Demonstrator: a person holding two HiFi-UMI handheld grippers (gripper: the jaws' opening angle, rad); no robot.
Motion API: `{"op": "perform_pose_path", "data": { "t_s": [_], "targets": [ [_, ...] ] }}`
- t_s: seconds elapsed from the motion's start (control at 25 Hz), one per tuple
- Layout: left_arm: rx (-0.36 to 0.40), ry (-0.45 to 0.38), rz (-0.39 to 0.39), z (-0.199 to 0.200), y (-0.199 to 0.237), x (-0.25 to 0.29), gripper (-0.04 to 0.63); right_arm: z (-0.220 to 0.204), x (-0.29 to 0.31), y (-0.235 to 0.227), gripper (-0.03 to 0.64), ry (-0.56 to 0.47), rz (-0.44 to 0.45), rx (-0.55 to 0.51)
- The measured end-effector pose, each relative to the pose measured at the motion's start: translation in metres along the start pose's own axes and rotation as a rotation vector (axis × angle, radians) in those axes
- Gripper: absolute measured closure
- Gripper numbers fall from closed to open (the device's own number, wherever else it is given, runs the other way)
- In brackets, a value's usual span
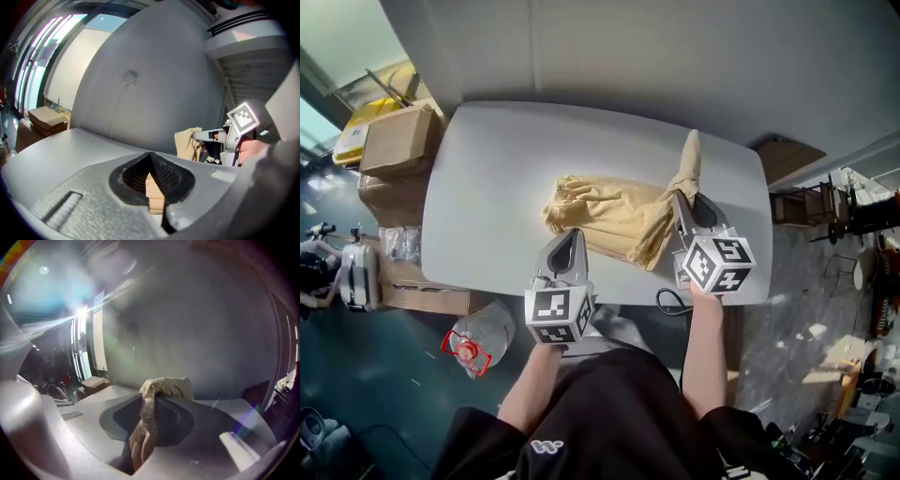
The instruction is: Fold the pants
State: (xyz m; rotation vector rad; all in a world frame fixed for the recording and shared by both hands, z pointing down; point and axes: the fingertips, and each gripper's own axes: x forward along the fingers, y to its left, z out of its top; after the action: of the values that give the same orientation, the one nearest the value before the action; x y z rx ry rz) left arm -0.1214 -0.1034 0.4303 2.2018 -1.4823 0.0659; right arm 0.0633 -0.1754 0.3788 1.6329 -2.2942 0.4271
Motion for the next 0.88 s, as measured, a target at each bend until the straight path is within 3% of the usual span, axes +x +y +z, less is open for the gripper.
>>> {"op": "perform_pose_path", "data": {
  "t_s": [0.24,0.56,0.68,0.88],
  "targets": [
    [-0.036,-0.037,0.159,0.009,0.071,-0.046,0.595,-0.033,0.070,0.106,0.554,0.111,0.199,-0.163],
    [-0.092,-0.001,0.351,-0.015,0.149,-0.106,0.595,-0.171,0.155,0.230,0.554,0.436,0.399,-0.517],
    [-0.105,0.011,0.377,-0.025,0.162,-0.117,0.595,-0.198,0.161,0.248,0.554,0.483,0.405,-0.539],
    [-0.114,0.019,0.352,-0.026,0.161,-0.113,0.595,-0.206,0.164,0.252,0.554,0.509,0.416,-0.496]
  ]
}}
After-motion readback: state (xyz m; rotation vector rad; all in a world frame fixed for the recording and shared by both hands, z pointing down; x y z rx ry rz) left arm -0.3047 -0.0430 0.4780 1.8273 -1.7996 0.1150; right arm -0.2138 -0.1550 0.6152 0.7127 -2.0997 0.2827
